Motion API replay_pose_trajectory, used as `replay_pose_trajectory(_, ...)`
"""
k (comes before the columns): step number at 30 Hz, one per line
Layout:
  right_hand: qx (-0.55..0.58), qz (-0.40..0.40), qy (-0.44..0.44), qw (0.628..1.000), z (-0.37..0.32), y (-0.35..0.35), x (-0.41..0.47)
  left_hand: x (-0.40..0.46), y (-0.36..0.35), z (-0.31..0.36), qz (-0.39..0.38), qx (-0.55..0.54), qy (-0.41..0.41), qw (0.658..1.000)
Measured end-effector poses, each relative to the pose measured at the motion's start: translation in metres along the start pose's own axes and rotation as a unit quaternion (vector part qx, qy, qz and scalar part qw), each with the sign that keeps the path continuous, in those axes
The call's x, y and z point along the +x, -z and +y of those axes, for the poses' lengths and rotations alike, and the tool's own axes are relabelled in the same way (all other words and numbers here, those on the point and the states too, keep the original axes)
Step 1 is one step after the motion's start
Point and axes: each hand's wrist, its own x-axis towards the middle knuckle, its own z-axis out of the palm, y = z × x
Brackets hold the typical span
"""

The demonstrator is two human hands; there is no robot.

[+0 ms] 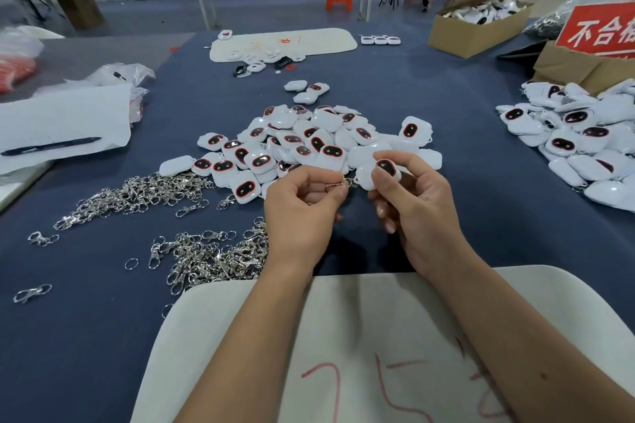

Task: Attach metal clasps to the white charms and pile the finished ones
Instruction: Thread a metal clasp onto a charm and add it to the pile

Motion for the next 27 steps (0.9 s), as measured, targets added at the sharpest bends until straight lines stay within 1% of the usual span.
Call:
replay_pose_trajectory(3,0.007,-0.012,-0.005,1.000,0.0003,0.0007,0.0003,-0.0005,0.0004,-0.0001,0.008,0.069,-0.052,0.996)
replay_pose_trajectory(4,0.004,-0.014,-0.006,1.000,0.0004,0.0006,0.0002,-0.0012,0.0004,0.0013,0.011,0.073,-0.064,0.995)
replay_pose_trajectory(6,-0.020,-0.008,0.001,1.000,0.0012,-0.0001,-0.0003,-0.0019,0.0009,0.0029,0.009,0.048,-0.072,0.996)
replay_pose_trajectory(8,-0.047,-0.003,0.010,0.999,0.0018,-0.0008,-0.0007,-0.0017,0.0005,0.0041,0.011,0.009,-0.056,0.998)
replay_pose_trajectory(11,-0.042,-0.015,0.011,0.999,0.0008,-0.0010,-0.0014,-0.0010,-0.0014,0.0022,0.027,-0.043,0.014,0.999)
replay_pose_trajectory(12,-0.030,-0.022,0.010,0.999,0.0000,-0.0010,-0.0016,-0.0010,-0.0025,0.0011,0.026,-0.036,0.032,0.998)
replay_pose_trajectory(14,-0.011,-0.028,0.005,1.000,-0.0012,-0.0013,-0.0018,-0.0013,-0.0044,-0.0019,0.014,-0.008,0.044,0.999)
replay_pose_trajectory(16,-0.002,-0.029,0.004,1.000,-0.0010,-0.0010,-0.0016,-0.0013,-0.0049,-0.0016,0.002,-0.015,0.051,0.999)
replay_pose_trajectory(18,-0.001,-0.027,0.005,1.000,-0.0005,0.0001,-0.0014,-0.0012,-0.0037,0.0020,-0.026,-0.083,0.088,0.992)
replay_pose_trajectory(20,0.001,-0.026,0.004,1.000,-0.0004,0.0007,-0.0014,-0.0016,-0.0019,0.0056,-0.070,-0.173,0.124,0.975)
replay_pose_trajectory(22,0.007,-0.025,0.001,1.000,-0.0011,0.0008,-0.0017,-0.0024,-0.0019,0.0052,-0.085,-0.192,0.120,0.970)
replay_pose_trajectory(27,-0.001,-0.020,0.001,1.000,-0.0019,0.0002,-0.0018,-0.0053,-0.0049,0.0030,-0.045,-0.175,0.083,0.980)
